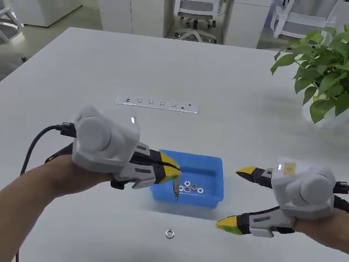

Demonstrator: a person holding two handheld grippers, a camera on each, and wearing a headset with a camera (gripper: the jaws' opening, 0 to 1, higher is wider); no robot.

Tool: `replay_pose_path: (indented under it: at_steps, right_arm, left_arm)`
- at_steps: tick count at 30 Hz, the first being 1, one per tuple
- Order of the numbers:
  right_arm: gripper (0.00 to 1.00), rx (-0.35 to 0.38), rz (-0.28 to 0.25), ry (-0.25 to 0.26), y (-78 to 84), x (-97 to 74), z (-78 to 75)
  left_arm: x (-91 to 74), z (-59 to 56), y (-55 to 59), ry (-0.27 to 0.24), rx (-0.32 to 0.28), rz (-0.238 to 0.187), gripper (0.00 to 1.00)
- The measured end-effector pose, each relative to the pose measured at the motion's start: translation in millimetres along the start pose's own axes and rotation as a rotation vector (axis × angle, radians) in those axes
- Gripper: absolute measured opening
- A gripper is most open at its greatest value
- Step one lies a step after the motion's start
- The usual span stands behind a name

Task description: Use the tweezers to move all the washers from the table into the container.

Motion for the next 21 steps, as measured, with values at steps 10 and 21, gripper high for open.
replay_pose_path:
  at_steps: [10, 21]
  right_arm:
    - [0.96, 0.030, -0.008, 0.004, 5.1, 5.4, 9.5]
    - [1.00, 0.047, 0.027, -0.016, 11.8, 12.1, 17.6]
  left_arm:
    - [4.0, -9.0, 12.2, 0.005, 0.002, 0.020, 0.04]
    - [10.9, -17.7, 19.6, 0.009, 0.003, 0.039, 0.04]
Point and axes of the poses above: the centre of the closed fingertips' face, and the gripper's own axes: x roughly forward along the fingers, z roughly to its left, y roughly out of its underside, the point moved 10 cm from there along -x, roughly backward along the fingers, and after that the axes turned 13 degrees about z, right-handed, at the moved point
